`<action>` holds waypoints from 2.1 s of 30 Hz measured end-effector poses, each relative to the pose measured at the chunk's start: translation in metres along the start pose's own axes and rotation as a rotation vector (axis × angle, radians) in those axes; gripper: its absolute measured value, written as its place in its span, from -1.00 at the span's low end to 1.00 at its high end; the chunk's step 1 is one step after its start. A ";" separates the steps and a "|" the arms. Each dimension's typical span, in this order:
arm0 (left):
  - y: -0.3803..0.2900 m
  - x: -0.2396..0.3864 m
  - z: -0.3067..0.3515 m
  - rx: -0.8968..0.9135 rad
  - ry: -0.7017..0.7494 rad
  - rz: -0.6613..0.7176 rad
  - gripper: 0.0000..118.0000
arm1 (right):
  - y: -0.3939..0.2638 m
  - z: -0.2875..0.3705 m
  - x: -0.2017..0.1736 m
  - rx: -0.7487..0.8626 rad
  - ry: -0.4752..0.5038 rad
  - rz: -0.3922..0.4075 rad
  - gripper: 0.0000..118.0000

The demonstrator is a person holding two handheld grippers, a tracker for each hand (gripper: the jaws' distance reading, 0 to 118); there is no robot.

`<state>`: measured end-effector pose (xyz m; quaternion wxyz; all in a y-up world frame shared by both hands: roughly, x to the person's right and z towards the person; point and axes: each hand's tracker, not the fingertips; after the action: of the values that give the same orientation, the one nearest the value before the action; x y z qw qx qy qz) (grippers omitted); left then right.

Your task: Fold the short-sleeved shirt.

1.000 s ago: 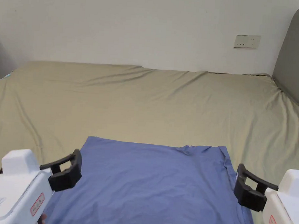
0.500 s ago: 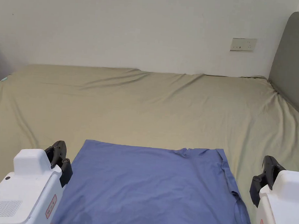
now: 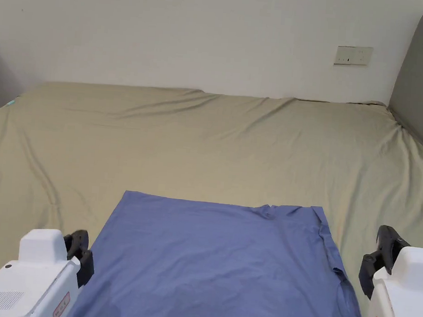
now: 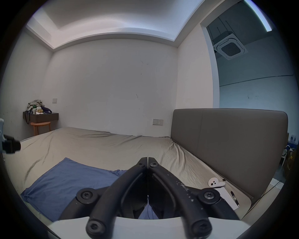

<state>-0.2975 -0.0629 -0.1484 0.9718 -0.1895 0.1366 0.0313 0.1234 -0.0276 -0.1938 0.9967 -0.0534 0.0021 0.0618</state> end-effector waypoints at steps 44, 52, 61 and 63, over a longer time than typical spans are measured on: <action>-0.115 -0.067 -0.024 -0.457 -0.018 0.114 -0.86 | -0.208 -0.043 0.025 -0.860 0.059 -0.160 -0.45; -0.096 -0.074 -0.033 -0.424 -0.025 0.189 -0.86 | -0.161 -0.042 0.037 -0.729 0.067 -0.183 -0.83; -0.024 -0.067 -0.110 -0.333 -0.015 0.211 -0.86 | -0.106 -0.116 0.027 -0.626 0.076 -0.216 -0.83; -0.013 -0.061 -0.140 -0.343 -0.006 0.190 -0.86 | -0.104 -0.144 0.025 -0.627 0.074 -0.226 -0.83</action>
<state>-0.3905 -0.1281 -0.2512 0.9185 -0.3383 0.1436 0.1462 0.1611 -0.1425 -0.3260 0.9316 -0.3594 0.0134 -0.0534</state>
